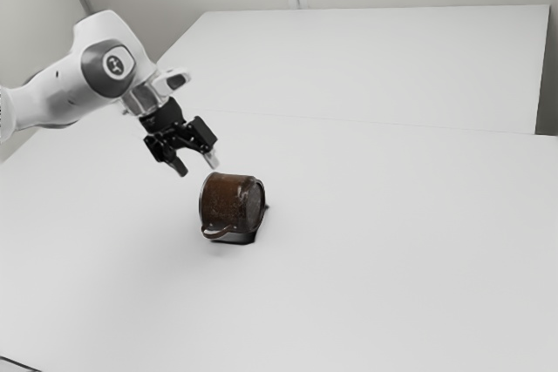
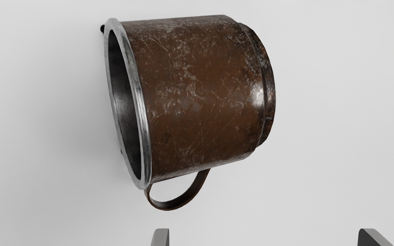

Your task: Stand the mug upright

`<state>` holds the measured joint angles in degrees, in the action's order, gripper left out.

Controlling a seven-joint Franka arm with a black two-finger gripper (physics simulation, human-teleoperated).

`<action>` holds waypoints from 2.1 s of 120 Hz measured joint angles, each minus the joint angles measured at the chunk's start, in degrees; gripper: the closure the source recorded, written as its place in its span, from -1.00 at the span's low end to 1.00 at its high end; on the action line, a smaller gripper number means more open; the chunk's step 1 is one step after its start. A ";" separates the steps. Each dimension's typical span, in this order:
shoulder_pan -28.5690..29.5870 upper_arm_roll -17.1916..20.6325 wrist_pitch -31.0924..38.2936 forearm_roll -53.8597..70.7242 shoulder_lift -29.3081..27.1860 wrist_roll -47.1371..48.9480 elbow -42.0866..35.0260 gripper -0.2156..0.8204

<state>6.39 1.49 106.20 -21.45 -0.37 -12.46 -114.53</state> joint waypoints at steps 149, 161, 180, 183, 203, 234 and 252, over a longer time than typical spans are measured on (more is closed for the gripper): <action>10.10 0.05 3.49 -36.57 15.57 -34.77 -1.60 -0.58; 10.13 0.11 2.17 -39.54 15.77 -37.30 -1.82 -0.58; 10.14 0.29 0.51 -42.78 15.80 -40.65 -2.17 -0.09; 10.15 0.33 0.35 -43.04 15.80 -41.11 -2.16 0.03; 10.19 1.01 -0.18 -43.91 15.54 -43.70 -2.44 0.58; 10.14 1.40 0.87 -44.03 13.37 -46.49 -4.17 0.82; 9.29 1.42 1.33 -43.87 7.85 -47.58 -5.96 0.87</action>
<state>15.68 2.91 107.54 -65.32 7.48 -60.04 -120.49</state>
